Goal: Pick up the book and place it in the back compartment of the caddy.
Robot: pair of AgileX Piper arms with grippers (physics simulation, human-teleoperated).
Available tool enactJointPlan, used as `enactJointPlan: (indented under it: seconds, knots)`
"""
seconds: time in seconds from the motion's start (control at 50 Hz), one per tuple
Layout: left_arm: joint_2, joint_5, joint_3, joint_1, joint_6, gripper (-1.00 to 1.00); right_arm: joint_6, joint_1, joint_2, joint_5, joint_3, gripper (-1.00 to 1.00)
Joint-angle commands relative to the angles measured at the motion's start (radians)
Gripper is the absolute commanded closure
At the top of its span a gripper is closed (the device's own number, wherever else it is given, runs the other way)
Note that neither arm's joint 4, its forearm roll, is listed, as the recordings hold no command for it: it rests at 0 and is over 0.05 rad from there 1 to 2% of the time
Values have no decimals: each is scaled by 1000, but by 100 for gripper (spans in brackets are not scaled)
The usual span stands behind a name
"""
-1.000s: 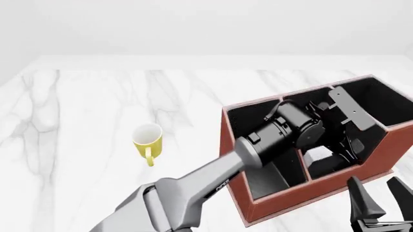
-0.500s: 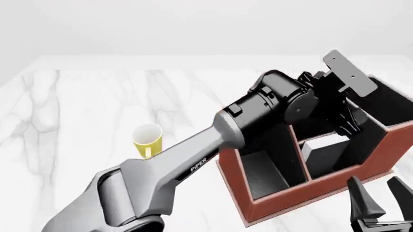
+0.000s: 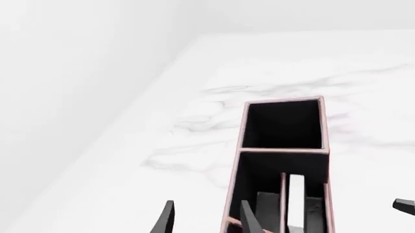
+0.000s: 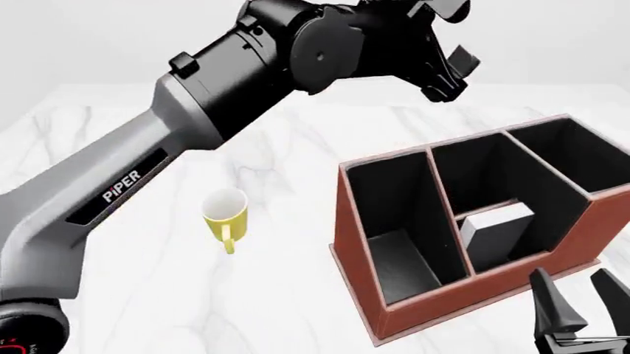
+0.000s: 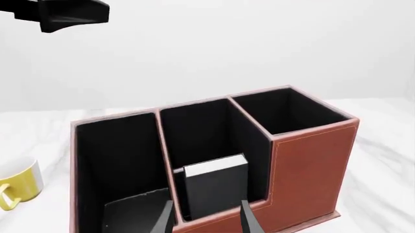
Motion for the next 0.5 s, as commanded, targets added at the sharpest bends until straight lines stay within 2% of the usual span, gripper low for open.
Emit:
enactJointPlan:
  seconds: [0.02, 0.04, 0.16, 0.2, 0.22, 0.28, 0.3, 0.32, 0.42, 0.44, 0.5]
  knots:
    - [-269, -204, 400, 78, 51, -100, -6, 0, -5, 5, 0, -100]
    - [-269, -204, 401, 78, 51, -100, -6, 0, -5, 4, 0, -100]
    - [-391, -287, 595, 106, 48, -100, -6, 0, -10, 10, 0, -100]
    - [-402, -299, 613, 111, 42, -100, -6, 0, -8, 8, 0, -100]
    - [-433, -332, 675, 123, 35, -100, -6, 0, -6, 5, 0, -100]
    - [-453, -363, 731, 133, 30, -100, -7, 0, -6, 5, 0, -100]
    - [-466, -399, 781, 147, 26, -100, -7, -1, -4, 4, 0, -100]
    - [-474, -418, 802, 158, 1, -100, -7, -1, -2, 3, 0, -100]
    - [-499, -490, 872, 199, -11, -100, -7, -2, -10, 11, -1, -100]
    - [-582, -472, 927, 202, -17, -100, -6, -2, -10, 10, -1, -100]
    - [-670, -494, 1008, 222, -38, -100, -1, -2, -15, 17, 1, -100]
